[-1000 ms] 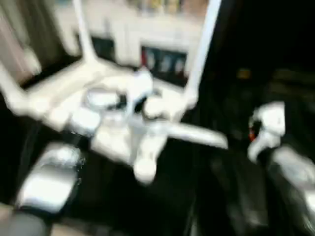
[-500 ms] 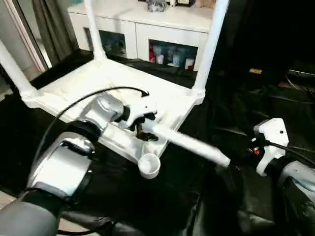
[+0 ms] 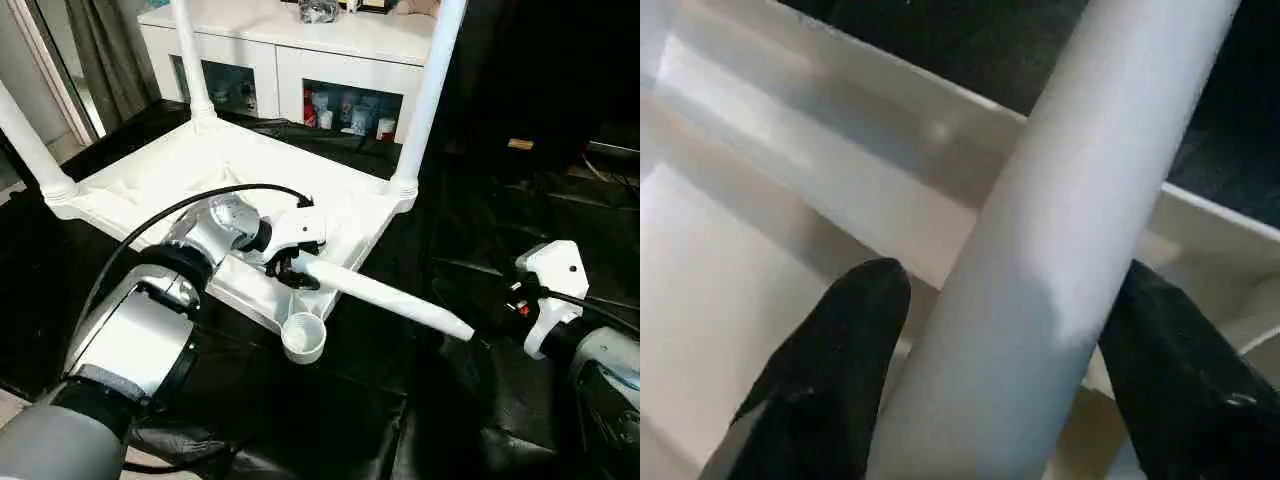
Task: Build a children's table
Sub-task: Pick table leg
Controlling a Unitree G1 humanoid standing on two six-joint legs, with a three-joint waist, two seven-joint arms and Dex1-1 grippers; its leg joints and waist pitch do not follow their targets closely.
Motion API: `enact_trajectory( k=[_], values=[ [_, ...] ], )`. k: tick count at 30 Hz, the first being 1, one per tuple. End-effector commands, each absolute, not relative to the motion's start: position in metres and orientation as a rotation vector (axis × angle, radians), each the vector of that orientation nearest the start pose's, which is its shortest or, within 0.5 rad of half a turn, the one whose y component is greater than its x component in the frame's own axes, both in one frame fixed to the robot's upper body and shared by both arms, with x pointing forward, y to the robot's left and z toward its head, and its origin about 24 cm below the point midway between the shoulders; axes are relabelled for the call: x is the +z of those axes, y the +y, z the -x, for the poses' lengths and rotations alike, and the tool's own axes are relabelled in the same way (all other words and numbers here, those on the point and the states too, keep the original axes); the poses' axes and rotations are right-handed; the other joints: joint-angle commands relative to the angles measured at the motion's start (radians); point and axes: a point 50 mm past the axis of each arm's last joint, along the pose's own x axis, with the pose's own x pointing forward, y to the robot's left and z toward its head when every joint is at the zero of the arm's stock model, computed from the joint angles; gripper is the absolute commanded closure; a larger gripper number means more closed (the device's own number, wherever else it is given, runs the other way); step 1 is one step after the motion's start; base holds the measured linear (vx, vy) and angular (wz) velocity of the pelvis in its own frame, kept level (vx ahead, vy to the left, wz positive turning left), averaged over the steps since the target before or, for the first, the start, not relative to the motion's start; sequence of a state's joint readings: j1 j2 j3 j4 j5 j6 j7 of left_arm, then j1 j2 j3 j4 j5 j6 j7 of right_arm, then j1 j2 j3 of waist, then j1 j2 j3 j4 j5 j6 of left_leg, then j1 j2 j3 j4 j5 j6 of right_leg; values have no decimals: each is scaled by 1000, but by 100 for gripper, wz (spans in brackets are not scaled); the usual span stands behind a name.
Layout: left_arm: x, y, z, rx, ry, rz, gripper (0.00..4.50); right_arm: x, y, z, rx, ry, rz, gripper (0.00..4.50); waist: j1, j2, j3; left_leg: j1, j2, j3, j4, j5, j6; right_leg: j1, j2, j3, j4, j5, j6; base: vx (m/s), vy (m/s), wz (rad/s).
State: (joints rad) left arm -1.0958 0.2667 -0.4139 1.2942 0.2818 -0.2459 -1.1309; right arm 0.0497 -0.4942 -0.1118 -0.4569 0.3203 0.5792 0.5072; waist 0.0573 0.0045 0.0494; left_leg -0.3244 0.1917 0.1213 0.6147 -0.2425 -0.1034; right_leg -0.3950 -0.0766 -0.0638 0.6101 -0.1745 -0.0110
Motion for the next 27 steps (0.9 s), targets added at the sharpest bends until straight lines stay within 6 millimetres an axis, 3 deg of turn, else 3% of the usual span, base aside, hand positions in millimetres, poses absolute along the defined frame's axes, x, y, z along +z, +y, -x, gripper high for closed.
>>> enact_trajectory(
  k=[1, 6, 7, 8, 9, 10, 11, 12, 13, 14, 16, 17, 19, 21, 23, 25, 27],
  values=[
    [89, 114, -372, -1331, 520, -844, 160, 107, -204, -229, 513, 201, 172, 0, 1, -6, -58, -22, 12, 16, -79, -68, 38, 74, -52, 46, -79, -202, -185, 0, 0, 0],
    [103, 115, -377, -1307, 429, -688, 194, 121, -213, -240, 428, 105, 111, 0, 3, -15, -59, -22, 12, 17, -80, -56, 40, 72, -54, 46, -76, -189, -197, 0, 0, 0],
    [110, 115, -379, -1292, 377, -587, 204, 128, -218, -246, 388, 59, 70, 0, 3, -26, -61, -25, 9, 18, -79, -47, 40, 74, -55, 45, -73, -186, -203, 0, 0, 0],
    [110, 115, -379, -1292, 377, -587, 222, 128, -218, -246, 388, 59, 70, 0, 6, -19, -61, -22, 9, 18, -79, -42, 37, 71, -57, 44, -71, -185, -210, 0, 0, 0],
    [118, 117, -382, -1262, 311, -477, 222, 136, -223, -253, 346, 4, 30, 0, 7, -29, -61, -23, 11, 19, -78, -26, 41, 71, -56, 45, -66, -160, -217, 0, 0, 0],
    [122, 119, -383, -1240, 278, -441, 225, 140, -224, -256, 326, -24, 5, 0, 7, -27, -63, -23, 12, 18, -77, -12, 46, 69, -57, 44, -63, -138, -227, 0, 0, 0],
    [128, 120, -385, -1213, 246, -400, 225, 145, -227, -260, 303, -58, -36, 0, 7, -32, -62, -23, 11, 20, -76, -6, 51, 68, -55, 44, -63, -123, -231, 0, 0, 0],
    [134, 122, -388, -1174, 202, -358, 229, 152, -230, -265, 277, -97, -90, 0, 7, -55, -62, -27, 9, 21, -77, 11, 63, 72, -57, 42, -55, -111, -233, 0, 0, 0],
    [139, 124, -391, -1137, 166, -336, 229, 156, -233, -269, 263, -124, -123, 0, 12, -38, -63, -22, 12, 20, -76, 19, 65, 66, -61, 42, -55, -114, -236, 0, 0, 0],
    [146, 127, -394, -1082, 122, -301, 248, 163, -236, -273, 248, -161, -162, 0, 11, -55, -63, -22, 14, 21, -76, 23, 68, 66, -61, 41, -54, -107, -236, 0, 0, 0],
    [149, 128, -396, -1053, 104, -292, 265, 166, -237, -275, 243, -177, -178, 0, 13, -45, -60, -19, 17, 22, -75, 50, 74, 62, -59, 42, -48, -50, -246, 0, 0, 0],
    [156, 132, -399, -997, 72, -266, 265, 172, -238, -278, 242, -208, -219, 0, 12, -67, -60, -22, 17, 23, -76, 58, 82, 64, -57, 42, -48, -36, -243, 0, 0, 0],
    [165, 138, -403, -931, 17, -221, 276, 182, -237, -285, 259, -259, -281, 0, 16, -73, -61, -22, 16, 23, -76, 71, 91, 65, -63, 41, -42, -34, -245, 0, 0, 0],
    [162, 136, -400, -975, 30, -252, 286, 182, -237, -287, 261, -261, -286, 0, 20, -72, -57, -17, 19, 25, -79, 76, 84, 58, -64, 41, -44, -59, -235, 0, 0, 0],
    [137, 130, -389, -1109, 135, -419, 311, 173, -235, -292, 265, -211, -274, 0, 27, -78, -57, -12, 22, 25, -81, 96, 87, 55, -64, 42, -43, -33, -229, 0, 0, 0],
    [131, 125, -388, -1124, 163, -416, 311, 167, -229, -291, 289, -176, -246, 0, 31, -85, -57, -12, 21, 28, -80, 112, 87, 56, -62, 42, -41, -9, -230, 0, 0, 0],
    [129, 122, -388, -1135, 176, -394, 274, 162, -224, -289, 317, -145, -220, 0, 38, -75, -61, -8, 18, 31, -77, 114, 82, 57, -62, 44, -40, 27, -245, 0, 0, 0]
  ],
)
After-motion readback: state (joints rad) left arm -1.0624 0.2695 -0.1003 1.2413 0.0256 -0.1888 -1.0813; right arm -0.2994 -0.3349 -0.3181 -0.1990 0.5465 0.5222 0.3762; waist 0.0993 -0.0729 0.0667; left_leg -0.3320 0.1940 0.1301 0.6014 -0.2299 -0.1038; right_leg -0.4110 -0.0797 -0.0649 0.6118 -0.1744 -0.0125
